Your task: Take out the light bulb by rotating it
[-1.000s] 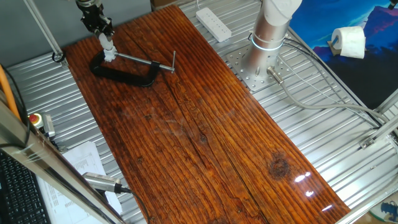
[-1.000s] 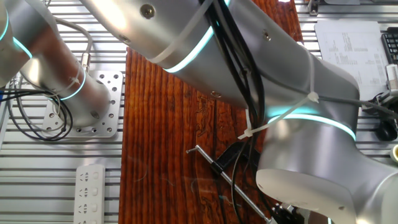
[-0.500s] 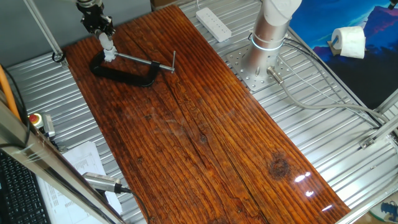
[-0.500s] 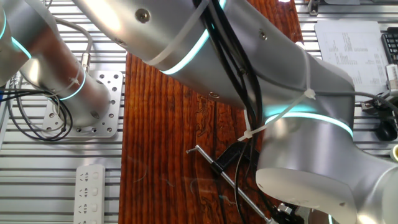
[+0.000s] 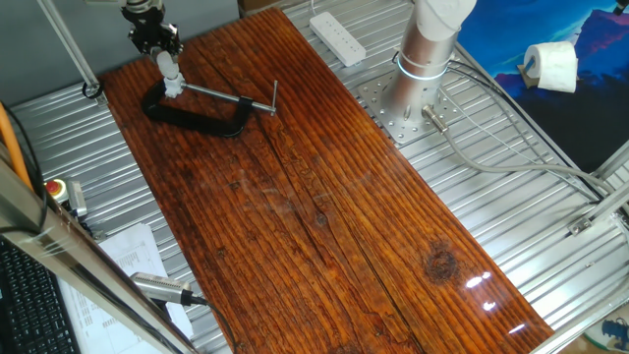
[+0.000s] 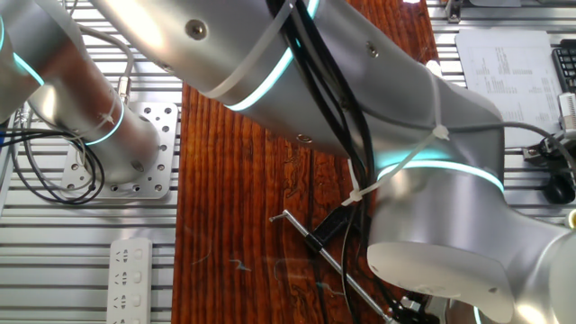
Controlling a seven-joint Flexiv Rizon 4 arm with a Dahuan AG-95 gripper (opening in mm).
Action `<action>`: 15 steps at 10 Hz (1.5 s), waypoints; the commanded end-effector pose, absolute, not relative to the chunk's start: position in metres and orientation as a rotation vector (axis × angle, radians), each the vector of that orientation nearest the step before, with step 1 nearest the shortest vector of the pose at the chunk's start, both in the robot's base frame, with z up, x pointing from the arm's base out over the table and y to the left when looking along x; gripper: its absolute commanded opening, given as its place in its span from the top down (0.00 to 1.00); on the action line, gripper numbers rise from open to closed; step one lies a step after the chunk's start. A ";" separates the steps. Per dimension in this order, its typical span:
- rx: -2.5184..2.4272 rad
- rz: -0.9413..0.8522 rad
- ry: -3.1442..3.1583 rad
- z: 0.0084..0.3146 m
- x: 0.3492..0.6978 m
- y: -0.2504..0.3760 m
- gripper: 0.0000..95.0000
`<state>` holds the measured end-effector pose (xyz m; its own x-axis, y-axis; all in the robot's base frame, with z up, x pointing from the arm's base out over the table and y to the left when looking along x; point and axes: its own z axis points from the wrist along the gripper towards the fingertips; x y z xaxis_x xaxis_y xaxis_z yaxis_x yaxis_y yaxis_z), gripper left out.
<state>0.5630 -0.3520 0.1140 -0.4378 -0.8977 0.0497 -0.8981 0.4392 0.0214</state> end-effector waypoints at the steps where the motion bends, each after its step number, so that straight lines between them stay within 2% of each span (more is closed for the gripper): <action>1: 1.733 0.022 -2.551 0.113 0.563 -0.352 0.80; 15: 2.107 0.036 -2.230 0.110 0.563 -0.344 0.80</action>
